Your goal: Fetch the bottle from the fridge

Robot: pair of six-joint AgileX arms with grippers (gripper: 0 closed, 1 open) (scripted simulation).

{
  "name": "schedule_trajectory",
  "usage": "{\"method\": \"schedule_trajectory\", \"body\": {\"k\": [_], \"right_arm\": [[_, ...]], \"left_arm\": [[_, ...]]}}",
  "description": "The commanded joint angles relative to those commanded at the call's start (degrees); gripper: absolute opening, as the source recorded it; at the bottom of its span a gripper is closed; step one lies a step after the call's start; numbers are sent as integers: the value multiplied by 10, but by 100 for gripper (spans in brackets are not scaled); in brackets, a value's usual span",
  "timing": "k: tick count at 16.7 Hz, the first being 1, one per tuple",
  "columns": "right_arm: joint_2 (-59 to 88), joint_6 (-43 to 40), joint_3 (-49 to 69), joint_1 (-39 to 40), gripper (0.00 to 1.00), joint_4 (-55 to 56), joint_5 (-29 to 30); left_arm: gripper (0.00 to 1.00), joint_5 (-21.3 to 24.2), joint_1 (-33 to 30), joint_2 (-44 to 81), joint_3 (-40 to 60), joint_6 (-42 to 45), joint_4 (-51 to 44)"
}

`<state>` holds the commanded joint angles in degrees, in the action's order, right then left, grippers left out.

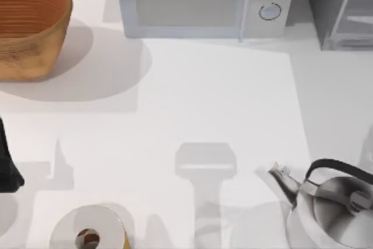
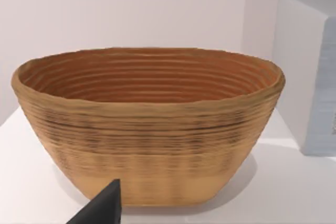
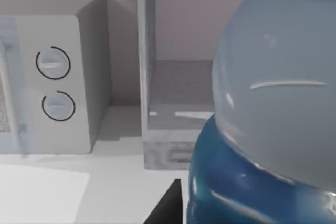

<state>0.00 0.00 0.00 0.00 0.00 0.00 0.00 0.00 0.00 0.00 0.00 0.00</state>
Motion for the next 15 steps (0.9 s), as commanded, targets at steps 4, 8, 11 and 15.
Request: {"method": "schedule_trajectory", "body": {"k": [4,8,11,15], "right_arm": [[6,0,4,2,0,5,3],[65,-8,46,52,0,57,55],[156,-16,97,122,0,122,127],[336,-20,174,245,0,223,252]], "left_arm": [[100,0,0,0,0,0,0],[100,0,0,0,0,0,0],[100,0,0,0,0,0,0],[100,0,0,0,0,0,0]]}}
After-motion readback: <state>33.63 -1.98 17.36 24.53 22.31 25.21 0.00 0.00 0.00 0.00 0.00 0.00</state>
